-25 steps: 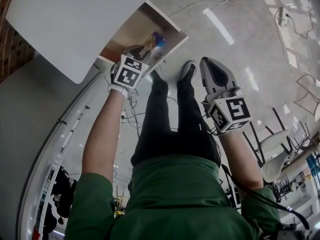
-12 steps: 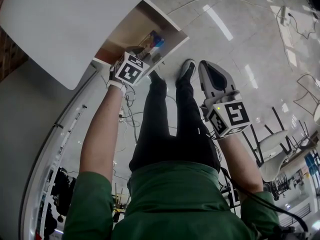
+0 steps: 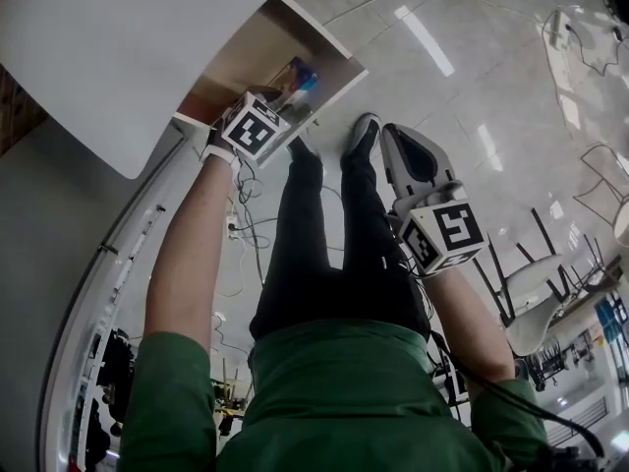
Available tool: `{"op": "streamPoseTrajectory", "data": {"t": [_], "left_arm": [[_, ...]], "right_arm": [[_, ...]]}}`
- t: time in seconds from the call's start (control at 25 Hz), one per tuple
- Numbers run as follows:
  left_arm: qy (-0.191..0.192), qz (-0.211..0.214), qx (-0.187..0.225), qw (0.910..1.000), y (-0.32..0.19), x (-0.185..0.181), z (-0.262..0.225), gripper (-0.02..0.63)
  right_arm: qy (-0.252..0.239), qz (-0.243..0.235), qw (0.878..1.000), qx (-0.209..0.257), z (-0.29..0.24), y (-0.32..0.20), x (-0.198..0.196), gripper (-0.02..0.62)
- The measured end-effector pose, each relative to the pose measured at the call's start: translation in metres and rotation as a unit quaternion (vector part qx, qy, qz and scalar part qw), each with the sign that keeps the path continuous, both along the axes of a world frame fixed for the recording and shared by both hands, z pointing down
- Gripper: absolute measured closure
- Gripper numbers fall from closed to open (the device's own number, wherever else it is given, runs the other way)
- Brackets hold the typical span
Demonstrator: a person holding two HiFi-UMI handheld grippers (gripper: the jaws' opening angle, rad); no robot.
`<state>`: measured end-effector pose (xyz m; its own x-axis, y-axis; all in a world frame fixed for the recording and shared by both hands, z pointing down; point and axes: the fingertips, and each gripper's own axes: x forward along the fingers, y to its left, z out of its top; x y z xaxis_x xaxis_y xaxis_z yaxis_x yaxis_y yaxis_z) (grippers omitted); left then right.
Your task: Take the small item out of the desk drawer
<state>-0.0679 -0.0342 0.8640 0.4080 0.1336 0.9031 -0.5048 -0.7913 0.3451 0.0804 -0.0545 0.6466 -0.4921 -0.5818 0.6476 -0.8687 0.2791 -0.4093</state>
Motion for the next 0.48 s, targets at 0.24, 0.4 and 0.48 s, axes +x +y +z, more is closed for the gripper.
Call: {"op": "streamPoseTrajectory", "data": {"t": [0.24,0.4,0.48], "left_arm": [[0.008,-0.010,-0.063,0.9979,0.0022,0.0000,-0.0039,0.497],[0.006,0.004,-0.058,0.9983,0.0036,0.0014,-0.0052,0.509],[0.001,0.010,-0.052,0.9986,0.0046,0.0028,-0.0068,0.523]], "right_arm": [[-0.007,0.011,1.000,-0.005,-0.0017,0.0011,0.0039,0.592],[-0.022,0.028,0.999,-0.005,-0.0011,0.0028,0.0070,0.592],[-0.023,0.030,0.999,-0.007,-0.0013,0.0051,0.0096,0.592]]}}
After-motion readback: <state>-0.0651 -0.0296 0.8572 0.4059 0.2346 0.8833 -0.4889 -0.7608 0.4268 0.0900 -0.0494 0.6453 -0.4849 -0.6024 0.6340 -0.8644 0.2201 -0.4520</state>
